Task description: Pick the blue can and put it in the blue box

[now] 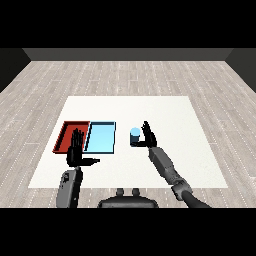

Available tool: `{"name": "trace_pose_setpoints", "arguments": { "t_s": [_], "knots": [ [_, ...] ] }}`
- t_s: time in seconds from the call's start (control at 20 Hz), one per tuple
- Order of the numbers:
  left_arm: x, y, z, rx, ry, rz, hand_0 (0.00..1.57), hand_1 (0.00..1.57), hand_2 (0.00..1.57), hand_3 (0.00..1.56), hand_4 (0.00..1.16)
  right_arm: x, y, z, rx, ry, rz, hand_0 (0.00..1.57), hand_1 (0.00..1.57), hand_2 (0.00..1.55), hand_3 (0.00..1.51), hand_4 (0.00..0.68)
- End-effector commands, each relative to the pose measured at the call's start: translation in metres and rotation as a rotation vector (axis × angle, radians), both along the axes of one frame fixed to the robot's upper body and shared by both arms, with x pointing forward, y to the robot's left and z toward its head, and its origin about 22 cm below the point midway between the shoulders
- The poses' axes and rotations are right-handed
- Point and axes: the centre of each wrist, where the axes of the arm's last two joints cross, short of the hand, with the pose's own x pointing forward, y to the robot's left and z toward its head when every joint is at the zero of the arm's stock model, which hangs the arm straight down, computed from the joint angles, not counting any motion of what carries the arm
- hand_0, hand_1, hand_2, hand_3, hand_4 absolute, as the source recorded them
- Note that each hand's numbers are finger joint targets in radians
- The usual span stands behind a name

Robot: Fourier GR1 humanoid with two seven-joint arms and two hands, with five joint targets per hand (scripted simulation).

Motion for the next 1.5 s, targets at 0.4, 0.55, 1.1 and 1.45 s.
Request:
{"name": "trace_pose_setpoints", "arguments": {
  "t_s": [0.4, 0.55, 1.1, 1.45],
  "knots": [
    [-0.016, 0.02, 0.001, 0.014, -0.021, 0.025, 0.0, 0.0, 0.0, 0.0, 0.0, 0.008, 0.015, 0.004, 0.015, 0.013, 0.033, 0.0, 0.0, 0.0, 0.0, 0.0],
    [-0.001, 0.003, 0.008, 0.009, 0.0, 0.014, 0.0, 0.0, 0.0, 0.0, 0.0, 0.014, 0.019, 0.005, 0.003, 0.014, 0.015, 0.0, 0.0, 0.0, 0.0, 0.0],
    [0.005, 0.0, 0.016, -0.007, -0.011, 0.011, 0.0, 0.0, 0.0, 0.0, 0.0, 0.01, 0.029, 0.003, 0.022, 0.015, 0.063, 0.0, 0.0, 0.0, 0.0, 0.0],
    [-0.002, 0.003, 0.005, -0.016, -0.02, 0.011, 0.0, 0.0, 0.0, 0.0, 0.0, 0.015, 0.032, 0.007, -0.103, 0.066, -0.018, 1.53, 1.53, 1.49, 1.45, 0.582]
  ]
}}
